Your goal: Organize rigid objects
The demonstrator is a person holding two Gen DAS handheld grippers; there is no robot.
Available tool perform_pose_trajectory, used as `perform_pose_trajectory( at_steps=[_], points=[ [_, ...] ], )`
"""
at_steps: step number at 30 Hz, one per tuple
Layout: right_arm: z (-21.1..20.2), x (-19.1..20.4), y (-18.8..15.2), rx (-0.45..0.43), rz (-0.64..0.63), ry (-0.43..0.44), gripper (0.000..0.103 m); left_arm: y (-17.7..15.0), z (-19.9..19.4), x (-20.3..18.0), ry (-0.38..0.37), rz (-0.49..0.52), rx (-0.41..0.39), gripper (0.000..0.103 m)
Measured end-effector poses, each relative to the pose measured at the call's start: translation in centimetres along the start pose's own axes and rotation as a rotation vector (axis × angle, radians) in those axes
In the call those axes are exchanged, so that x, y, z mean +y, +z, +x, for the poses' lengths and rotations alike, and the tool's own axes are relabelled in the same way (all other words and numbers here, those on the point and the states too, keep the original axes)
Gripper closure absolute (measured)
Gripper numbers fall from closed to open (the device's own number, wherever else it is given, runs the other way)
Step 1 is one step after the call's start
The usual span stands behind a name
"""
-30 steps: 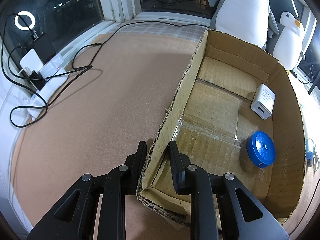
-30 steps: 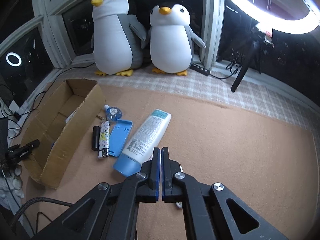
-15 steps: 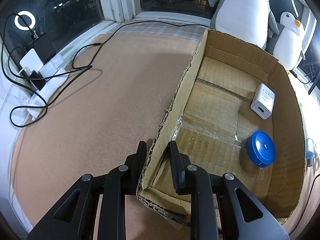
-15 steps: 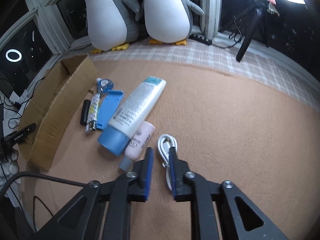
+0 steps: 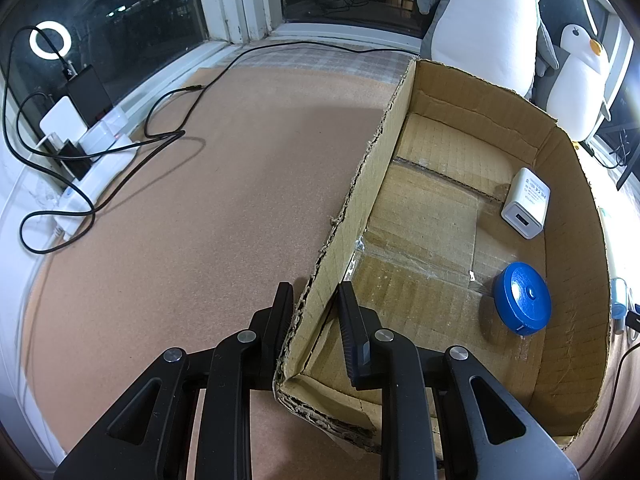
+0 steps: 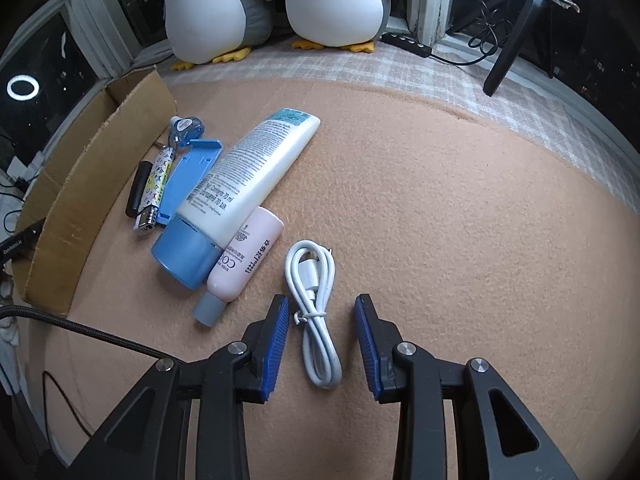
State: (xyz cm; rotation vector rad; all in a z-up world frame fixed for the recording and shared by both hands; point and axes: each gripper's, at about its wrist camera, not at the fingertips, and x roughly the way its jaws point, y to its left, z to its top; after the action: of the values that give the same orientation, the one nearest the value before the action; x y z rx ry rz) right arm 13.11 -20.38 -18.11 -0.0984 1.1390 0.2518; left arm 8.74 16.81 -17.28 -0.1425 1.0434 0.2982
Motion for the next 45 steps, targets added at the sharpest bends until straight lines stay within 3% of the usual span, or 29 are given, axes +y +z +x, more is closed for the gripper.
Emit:
perform_pose_trajectory(
  at_steps=[3,9,12,15,25,35,45],
  points=[
    [0.0,0.0,-0.1,0.0,-0.021,0.029,0.064,-0.1,0.0,0.0,-0.001,-0.003,-0.001,0.082],
    [0.3,0.9,0.0,0.031,-0.086,-0.035,0.064,-0.1,0.1,0.0,-0.002,-0.003,-0.002,0.082],
    [0.3,1.2,0.0,0.035,-0.103,-0.048,0.07,-0.1,0.0,0.0,-0.002,-0.003,-0.002,0.082],
    [0.1,1.0,-0.1,0.033,-0.097,-0.047,0.088,-0.1,0.1,0.0,-0.002,-0.002,-0.002,0.082],
    [-2.3,1.8,-0.2,-0.038,-0.033,-0.007,0.09,-0.1,0.0,0.0,-0.001,-0.002,-0.002,0.082],
    [-6.6,8.8,2.1,-0.162,-0.125,0.102,0.09,-0.1,0.1,0.0,-0.002,-0.003,-0.003,0.082],
    [-7.0,17.3,4.5,-0.193,-0.261,0.228,0.09,-0.1,0.1,-0.1,-0.002,-0.004,-0.004,0.082]
  ],
)
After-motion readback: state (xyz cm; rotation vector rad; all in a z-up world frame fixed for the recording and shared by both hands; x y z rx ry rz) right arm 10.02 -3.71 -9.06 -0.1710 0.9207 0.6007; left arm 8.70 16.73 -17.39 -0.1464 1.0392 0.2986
